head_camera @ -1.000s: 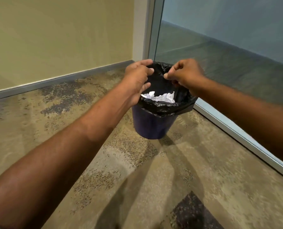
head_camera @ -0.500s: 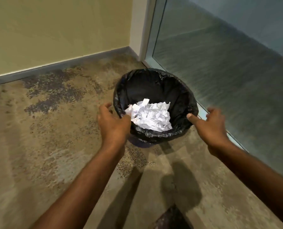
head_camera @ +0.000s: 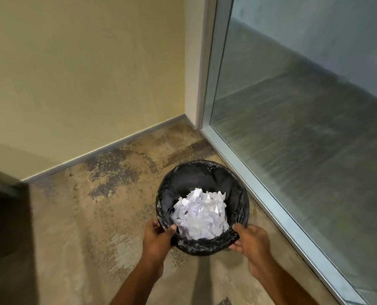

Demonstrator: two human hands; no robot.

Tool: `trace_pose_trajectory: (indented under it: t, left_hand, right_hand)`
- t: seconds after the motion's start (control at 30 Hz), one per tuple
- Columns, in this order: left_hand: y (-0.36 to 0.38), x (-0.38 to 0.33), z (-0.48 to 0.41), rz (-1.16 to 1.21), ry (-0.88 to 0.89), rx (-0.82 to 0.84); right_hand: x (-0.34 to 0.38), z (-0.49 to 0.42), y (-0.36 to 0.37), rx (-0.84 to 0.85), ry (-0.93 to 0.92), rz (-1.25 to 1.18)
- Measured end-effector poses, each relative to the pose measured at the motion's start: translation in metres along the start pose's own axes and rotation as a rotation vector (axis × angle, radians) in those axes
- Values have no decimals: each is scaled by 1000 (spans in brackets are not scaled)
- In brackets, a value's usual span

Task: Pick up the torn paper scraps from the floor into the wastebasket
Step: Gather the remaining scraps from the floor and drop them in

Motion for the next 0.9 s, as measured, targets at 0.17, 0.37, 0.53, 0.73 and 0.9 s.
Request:
trace_pose_trajectory:
  t: [0.17, 0.37, 0.53, 0.73, 0.9]
  left_hand:
    - [10, -69, 48, -55, -55, -27]
    - [23, -165, 39, -7, 28, -16]
    - [29, -233, -19, 44, 83, 21]
    - [28, -279, -122, 81, 90, 21]
    - [35, -295, -190, 79, 56, -112]
  right_hand:
    - [46, 39, -10, 11, 78, -64]
    - [130, 36, 18, 36, 52, -133]
    - [197, -12, 70, 81, 3, -188]
    - [255, -105, 147, 89, 17, -195]
    - [284, -180, 211, 91, 30, -214]
Point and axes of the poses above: each hand's wrist, its own z-axis away from the middle knuckle, its own y-axis out of the palm, x = y × z, the point moved 7 cm from there along -z, towards the middle knuckle, and after that the axes turned 7 degrees about x, right-handed, at the moved point
